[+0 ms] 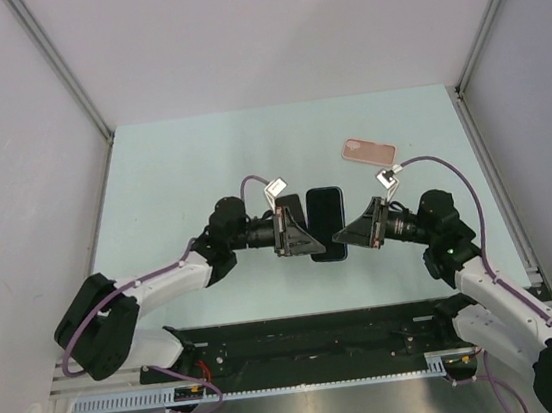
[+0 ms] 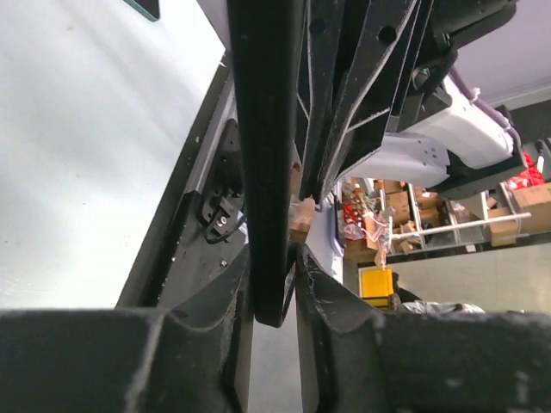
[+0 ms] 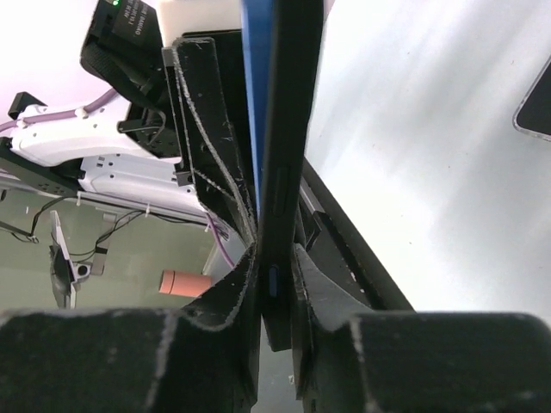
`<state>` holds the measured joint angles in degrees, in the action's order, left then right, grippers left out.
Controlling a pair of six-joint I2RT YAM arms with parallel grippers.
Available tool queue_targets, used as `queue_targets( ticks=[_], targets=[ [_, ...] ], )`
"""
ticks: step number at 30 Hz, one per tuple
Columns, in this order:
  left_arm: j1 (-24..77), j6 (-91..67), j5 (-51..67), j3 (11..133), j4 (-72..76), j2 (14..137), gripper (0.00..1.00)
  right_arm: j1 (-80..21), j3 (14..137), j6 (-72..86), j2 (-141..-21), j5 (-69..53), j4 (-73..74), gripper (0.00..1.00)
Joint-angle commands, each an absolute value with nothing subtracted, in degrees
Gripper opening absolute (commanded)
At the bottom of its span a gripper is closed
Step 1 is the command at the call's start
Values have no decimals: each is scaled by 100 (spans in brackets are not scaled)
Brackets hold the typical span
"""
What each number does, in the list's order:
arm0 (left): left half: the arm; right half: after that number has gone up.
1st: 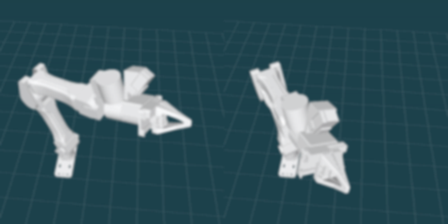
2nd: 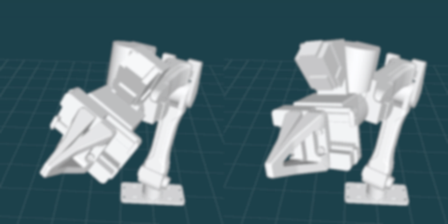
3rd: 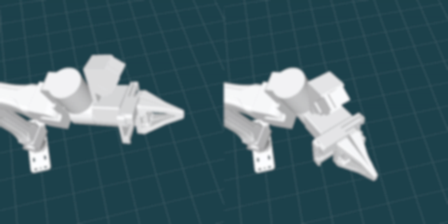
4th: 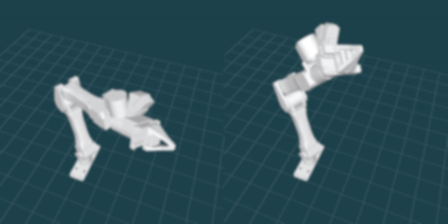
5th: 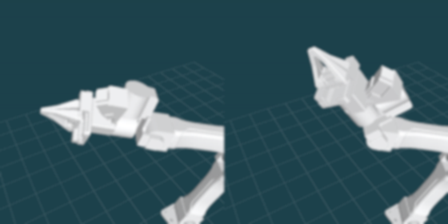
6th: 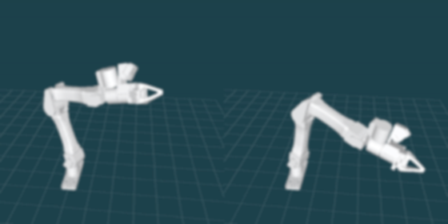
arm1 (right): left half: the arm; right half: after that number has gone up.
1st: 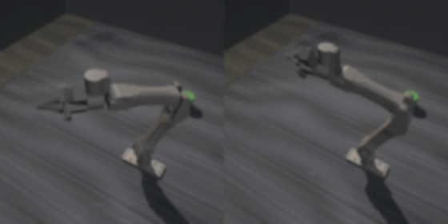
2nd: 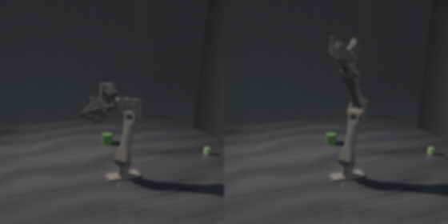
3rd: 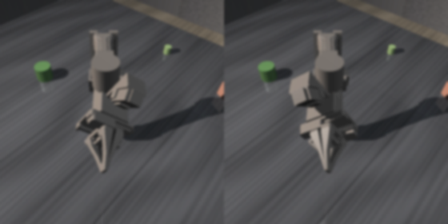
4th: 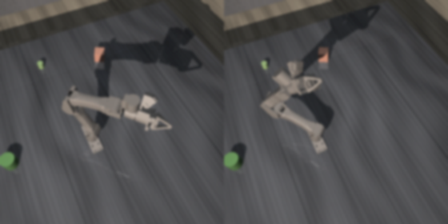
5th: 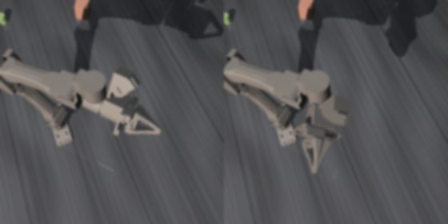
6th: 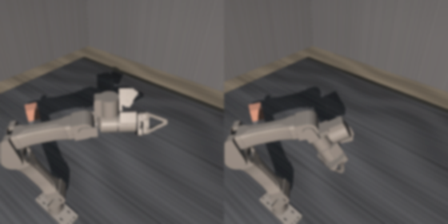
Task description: Put the phone into the phone case
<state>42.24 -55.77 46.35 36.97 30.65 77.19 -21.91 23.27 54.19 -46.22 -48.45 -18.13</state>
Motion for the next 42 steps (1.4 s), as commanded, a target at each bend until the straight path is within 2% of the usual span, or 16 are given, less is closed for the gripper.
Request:
queue_targets(
  ticks=[1,5,8,17,29,30,33,34,36,37,42],
  targets=[
    [4219,-6029,5115,3516,4226,7910,16,-2215,2478,5572,-4509,-4878,-2382,23],
    [4228,-6012,5168,3472,4254,7884,5,-2127,2479,5660,-4474,-4834,-2417,46],
    [4227,-5871,5220,3481,4078,7840,0,-1881,2479,5774,-4570,-4903,-2565,54],
    [4254,-5792,5572,3445,4096,7805,0,-1327,2733,5941,-5159,-5273,-3129,56],
    [4254,-5827,5590,3357,4157,7919,0,-1292,2883,5968,-5546,-5309,-3305,45],
    [4254,-5827,5572,3349,4149,7919,0,-1292,2883,5959,-5528,-5309,-3287,42],
    [4254,-5661,5450,3445,3685,7919,0,-1292,2918,5837,-5476,-5282,-3147,21],
    [4254,-5347,5327,3498,3387,7893,0,-1292,2988,5766,-5476,-5195,-2885,11],
    [4280,-4950,4950,3681,2499,7823,0,-1345,3093,5485,-5467,-5142,-2577,3],
    [4280,-4661,4835,3752,2235,7770,0,-1362,3146,5371,-5458,-5072,-2245,0],
    [4298,-4342,4571,4043,1328,7840,0,-1652,3331,4783,-5432,-4712,-1619,0]
  ],
)
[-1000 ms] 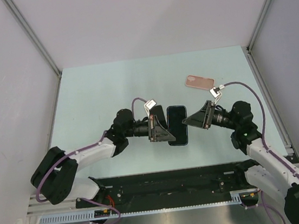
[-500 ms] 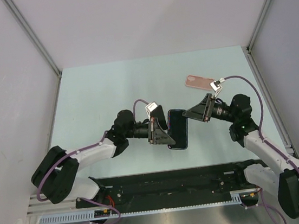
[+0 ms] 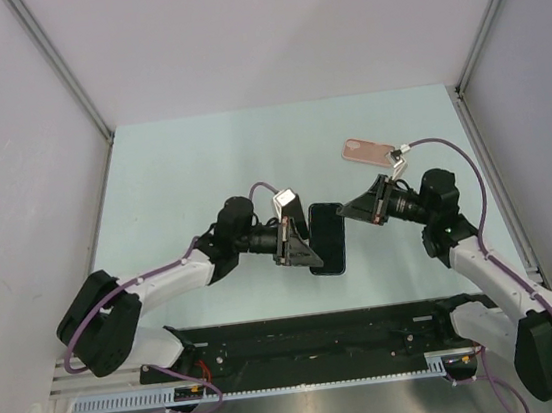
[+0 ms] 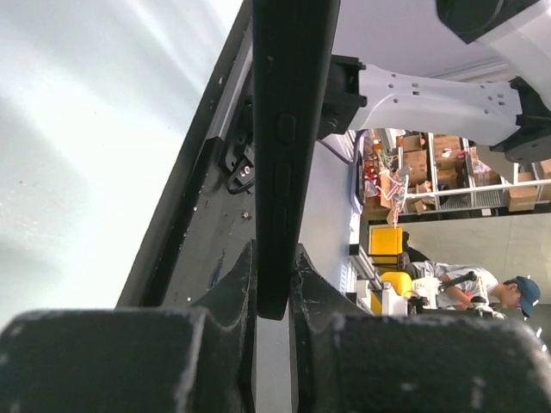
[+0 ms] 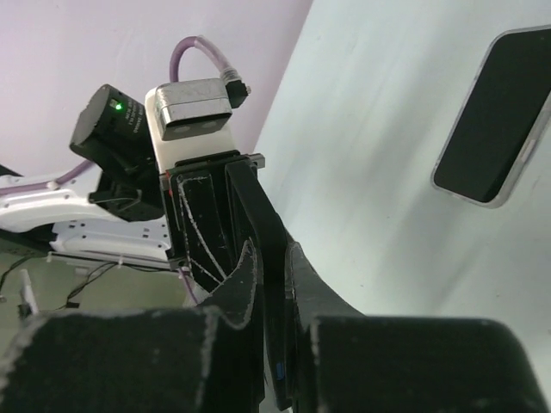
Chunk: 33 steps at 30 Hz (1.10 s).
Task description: Put the phone into the phone case
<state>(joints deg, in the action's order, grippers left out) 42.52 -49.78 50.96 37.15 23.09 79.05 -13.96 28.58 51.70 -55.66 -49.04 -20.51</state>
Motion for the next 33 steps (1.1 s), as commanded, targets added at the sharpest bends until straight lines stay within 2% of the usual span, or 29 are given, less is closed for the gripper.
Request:
queue_targets(
  ticks=[1,3,5,6,9,11,12,13,16,17,18,20,21,23,29,33],
  targets=[
    [4289,-4316,4527,4060,1258,7857,0,-1687,3366,4694,-5432,-4650,-1504,0],
    [4289,-4342,4517,4069,1178,7858,0,-1740,3436,4518,-5405,-4544,-1284,0],
    [4289,-4403,4553,4069,1213,7840,0,-1767,3437,4439,-5353,-4526,-1239,5],
    [4289,-4429,4570,4069,1213,7814,0,-1758,3428,4421,-5326,-4526,-1204,11],
    [4280,-4465,4623,4131,1116,7805,0,-1758,3437,4219,-5151,-4483,-1004,13],
    [4289,-4456,4562,4175,977,7796,0,-1758,3489,3956,-5063,-4343,-766,9],
    [4280,-4430,4527,4184,967,7778,0,-1758,3489,3929,-5036,-4290,-669,2],
    [4280,-4421,4448,4184,949,7761,0,-1767,3481,3990,-5045,-4263,-633,0],
    [4280,-4395,4403,4227,923,7717,0,-1819,3481,4349,-5133,-4271,-650,0],
    [4280,-4395,4429,4288,923,7708,0,-1854,3489,4429,-5142,-4324,-694,4],
    [4289,-4429,4438,4324,923,7682,0,-1881,3481,4482,-5133,-4359,-712,19],
    [4280,-4456,4430,4420,932,7620,0,-1907,3489,4552,-5054,-4412,-599,35],
    [4280,-4491,4412,4438,940,7551,0,-1907,3489,4535,-4949,-4438,-528,46],
    [4236,-4587,4360,4465,967,7471,0,-1890,3480,4413,-4826,-4430,-187,60],
    [4113,-4833,4193,4412,1204,7155,0,-1890,3165,4526,-4553,-4798,-70,66],
    [4017,-5149,4148,4298,1546,6935,0,-1898,2665,5017,-4430,-4983,-675,67]
  ],
)
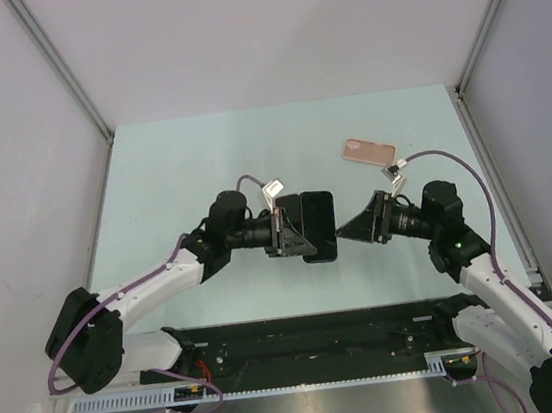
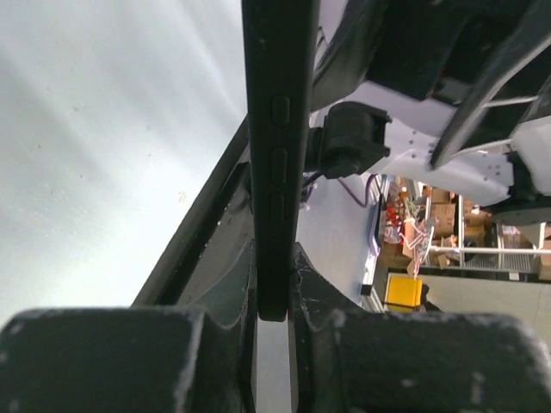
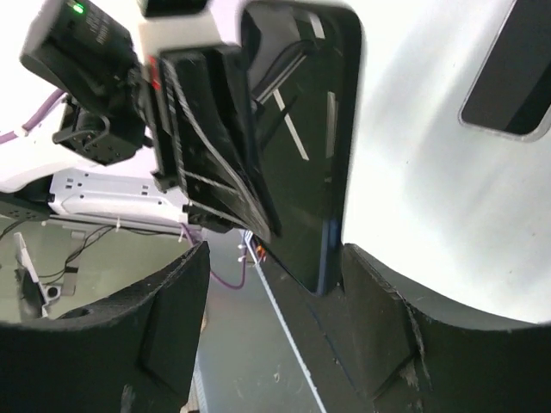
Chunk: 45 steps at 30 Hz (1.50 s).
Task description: Put the phone into the phone case
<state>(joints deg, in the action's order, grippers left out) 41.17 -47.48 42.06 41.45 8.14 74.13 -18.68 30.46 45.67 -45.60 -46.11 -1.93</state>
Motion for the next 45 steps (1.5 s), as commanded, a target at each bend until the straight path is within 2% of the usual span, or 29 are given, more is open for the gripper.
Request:
queue_targets(
  ticks=[1,8,16,19,20,22,23,27,32,33,34,35,38,40,45],
  targets=[
    [3982,-5237,4166,4272,1790,6900,0,-1907,2585,5253,-4430,-5018,-842,66],
    [3920,-5598,4254,4149,2179,6803,0,-2083,2109,6089,-4570,-5124,-2344,62],
    [3929,-5660,4245,3982,2259,6724,0,-2513,2109,6187,-4746,-4755,-2803,58],
    [3920,-5643,4210,3920,2224,6750,0,-2566,2109,6301,-4799,-4658,-2997,39],
    [3920,-5460,4149,3972,2137,6759,0,-2575,2109,6337,-4773,-4580,-3006,24],
    [3937,-5161,3982,4078,1505,6794,0,-2575,2109,6398,-4685,-4439,-2997,10],
    [3937,-4907,3842,4156,1364,6811,0,-2575,2118,6398,-4650,-4386,-2962,0],
    [4122,-4132,3157,4578,65,6908,0,-2610,2250,6364,-4570,-4088,-2497,0],
    [4254,-4140,3225,4588,70,7066,0,-2786,2329,6232,-4719,-3920,-2435,0],
    [4254,-4148,3321,4579,96,7066,0,-2804,2381,6162,-4711,-3903,-2365,4],
    [4254,-4192,3383,4509,166,7049,0,-2812,2495,6048,-4694,-3894,-2095,12],
    [4263,-4210,3497,4448,271,7014,0,-2812,2574,5795,-4667,-3867,-1909,33],
    [4245,-4385,4120,4210,886,6926,0,-2743,2864,5110,-4509,-3692,-1083,65],
    [4254,-4464,4410,4123,1125,6900,0,-2611,2944,4993,-4535,-3805,-932,71],
    [4245,-4561,4763,4034,1310,6759,0,-2338,2962,4983,-4772,-4157,-1238,72]
  ],
)
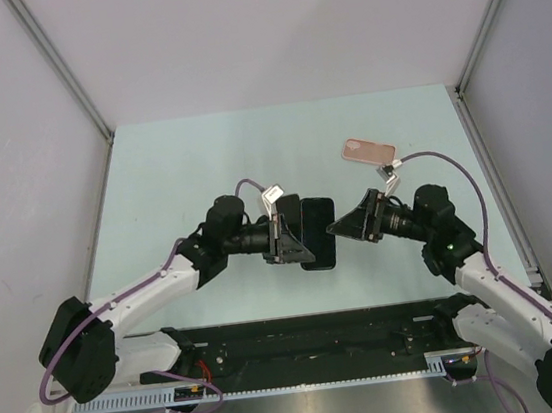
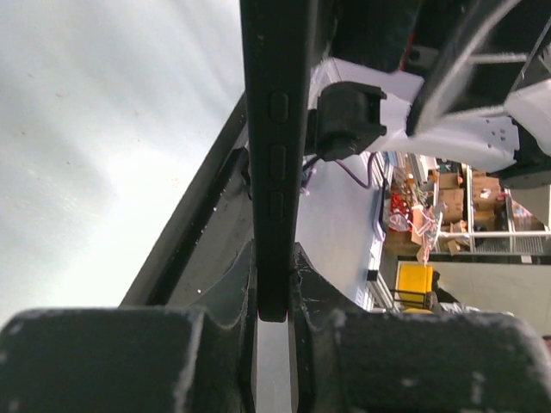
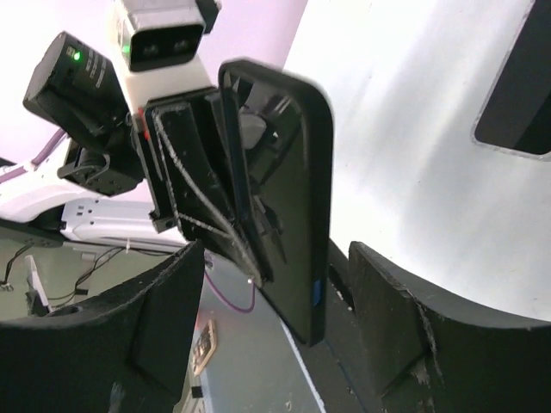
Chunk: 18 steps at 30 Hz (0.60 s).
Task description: Put the phone into the phone case
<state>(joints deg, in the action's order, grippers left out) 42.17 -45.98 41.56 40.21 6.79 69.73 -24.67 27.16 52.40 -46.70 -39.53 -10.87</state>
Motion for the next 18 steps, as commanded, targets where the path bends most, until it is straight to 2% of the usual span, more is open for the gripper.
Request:
queue_targets(
  ticks=[1,6,8,9,10,11,13,15,18],
  targets=[
    [4245,-4588,4816,4043,1310,6759,0,-2329,2971,4983,-4877,-4183,-1300,71],
    [4245,-4632,5080,4043,1362,6846,0,-2303,3129,4966,-5247,-4403,-1765,67],
    [4254,-4711,5106,4069,1362,6951,0,-2303,3181,4966,-5370,-4351,-1793,60],
    [4245,-4746,5063,4087,1319,6996,0,-2294,3269,4940,-5422,-4298,-1732,53],
    [4245,-4746,5010,4165,1223,7040,0,-2294,3304,4800,-5423,-4272,-1697,30],
    [4254,-4720,4940,4218,926,7075,0,-2303,3357,4729,-5440,-4228,-1618,17],
    [4245,-4527,4598,4402,529,7180,0,-2329,3488,4501,-5432,-4009,-1232,0],
    [4254,-4395,4378,4491,80,7251,0,-2320,3516,4377,-5440,-3920,-1021,0],
    [4254,-4516,4517,4562,175,7347,0,-2312,3516,4368,-5484,-3964,-1002,0]
  ],
)
